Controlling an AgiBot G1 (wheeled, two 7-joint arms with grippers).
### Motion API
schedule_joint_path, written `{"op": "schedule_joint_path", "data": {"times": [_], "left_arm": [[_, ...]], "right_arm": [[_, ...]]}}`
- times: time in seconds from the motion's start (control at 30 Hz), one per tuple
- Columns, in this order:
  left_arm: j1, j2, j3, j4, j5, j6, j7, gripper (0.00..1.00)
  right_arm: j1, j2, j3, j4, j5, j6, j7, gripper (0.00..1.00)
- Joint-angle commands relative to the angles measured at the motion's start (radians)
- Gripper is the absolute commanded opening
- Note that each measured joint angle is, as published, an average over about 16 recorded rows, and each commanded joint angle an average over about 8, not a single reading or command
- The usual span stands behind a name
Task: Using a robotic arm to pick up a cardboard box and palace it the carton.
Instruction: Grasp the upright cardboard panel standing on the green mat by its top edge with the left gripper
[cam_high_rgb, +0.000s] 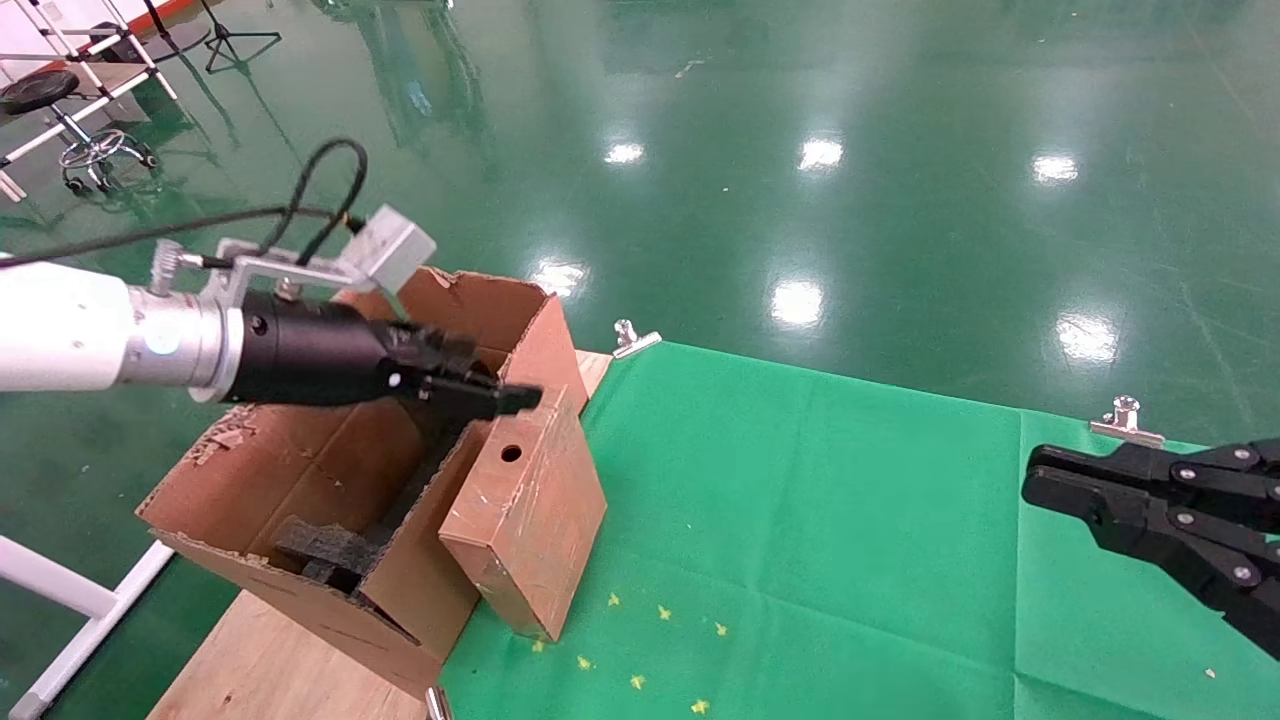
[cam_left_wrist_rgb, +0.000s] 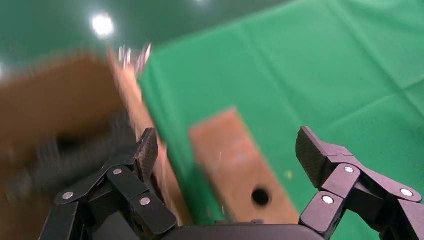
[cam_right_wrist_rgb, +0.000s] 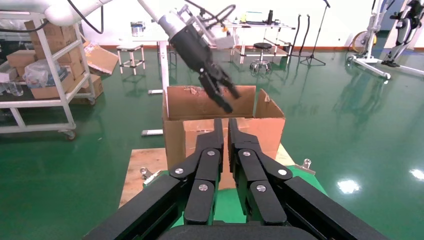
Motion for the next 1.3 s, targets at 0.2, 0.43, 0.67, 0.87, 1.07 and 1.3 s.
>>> {"op": "schedule_joint_path", "data": {"times": [0.2,0.43,0.67,0.87,1.07,1.3], "left_arm": [[-0.047,0.029,0.045,-0.002,0.051,0.102,-0.205,1.0],[-0.054,0.042,0.053,-0.005,0.055,0.115,-0.205,1.0],[-0.049,0.067,0.078,-0.007,0.105,0.103,-0.165,1.0],[-0.039,0.078,0.09,-0.009,0.132,0.085,-0.126,1.0],[-0.03,0.092,0.106,-0.009,0.146,0.089,-0.104,1.0],[-0.029,0.102,0.12,-0.009,0.169,0.09,-0.082,1.0]], "right_arm": [[0.0,0.0,0.0,0.0,0.0,0.0,0.0,0.0],[0.0,0.0,0.0,0.0,0.0,0.0,0.0,0.0],[0.0,0.0,0.0,0.0,0.0,0.0,0.0,0.0],[0.0,0.0,0.0,0.0,0.0,0.0,0.0,0.0],[0.0,0.0,0.0,0.0,0.0,0.0,0.0,0.0],[0.0,0.0,0.0,0.0,0.0,0.0,0.0,0.29]]}}
